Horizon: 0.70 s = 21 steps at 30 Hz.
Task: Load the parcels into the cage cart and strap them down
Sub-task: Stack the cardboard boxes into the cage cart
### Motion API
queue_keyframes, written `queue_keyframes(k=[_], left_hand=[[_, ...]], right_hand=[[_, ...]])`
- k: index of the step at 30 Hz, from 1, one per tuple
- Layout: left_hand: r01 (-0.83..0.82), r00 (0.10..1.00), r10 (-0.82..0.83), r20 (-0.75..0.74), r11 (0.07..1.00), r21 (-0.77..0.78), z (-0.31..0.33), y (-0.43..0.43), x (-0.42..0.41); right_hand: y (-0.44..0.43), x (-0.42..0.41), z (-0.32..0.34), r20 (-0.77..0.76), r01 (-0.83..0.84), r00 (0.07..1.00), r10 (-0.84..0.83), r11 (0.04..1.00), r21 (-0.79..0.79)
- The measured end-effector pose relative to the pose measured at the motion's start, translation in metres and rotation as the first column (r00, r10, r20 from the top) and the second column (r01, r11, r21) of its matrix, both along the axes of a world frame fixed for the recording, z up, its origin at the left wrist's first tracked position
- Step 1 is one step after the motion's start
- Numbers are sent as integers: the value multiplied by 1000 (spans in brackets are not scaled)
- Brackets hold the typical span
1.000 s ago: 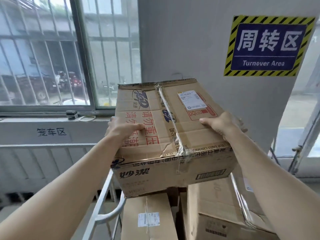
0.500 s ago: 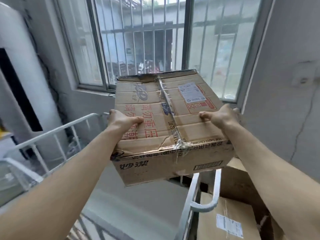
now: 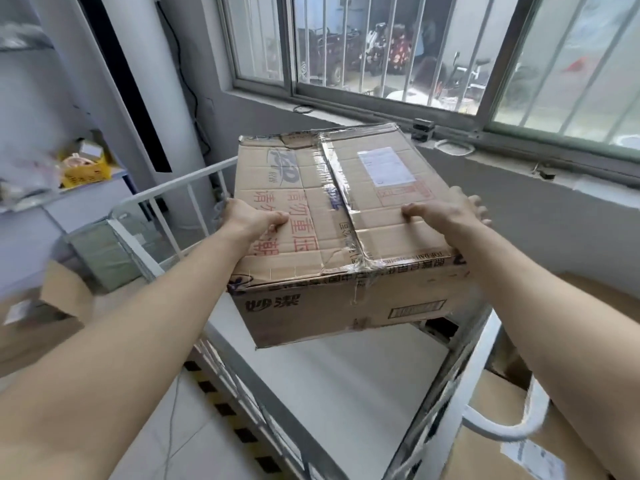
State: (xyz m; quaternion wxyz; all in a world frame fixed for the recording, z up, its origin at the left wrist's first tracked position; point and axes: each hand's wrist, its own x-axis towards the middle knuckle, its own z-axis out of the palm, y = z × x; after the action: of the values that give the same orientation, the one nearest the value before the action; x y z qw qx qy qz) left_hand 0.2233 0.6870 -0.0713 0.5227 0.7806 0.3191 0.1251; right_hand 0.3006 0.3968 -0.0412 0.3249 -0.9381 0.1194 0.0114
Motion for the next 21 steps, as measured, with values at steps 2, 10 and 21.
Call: queue_keyframes(k=[2, 10, 21], left_hand=[[-32, 999, 31, -42, 999, -20, -15, 8, 11], [-111, 988, 98, -118, 989, -102, -90, 50, 59], [-52, 975, -12, -223, 959, -279, -179, 192, 173]], right_hand=[[10, 21, -14, -24, -25, 999, 25, 1000, -14], [61, 82, -73, -127, -80, 990, 68, 993, -91], [195, 183, -158, -236, -10, 971, -23, 991, -136]])
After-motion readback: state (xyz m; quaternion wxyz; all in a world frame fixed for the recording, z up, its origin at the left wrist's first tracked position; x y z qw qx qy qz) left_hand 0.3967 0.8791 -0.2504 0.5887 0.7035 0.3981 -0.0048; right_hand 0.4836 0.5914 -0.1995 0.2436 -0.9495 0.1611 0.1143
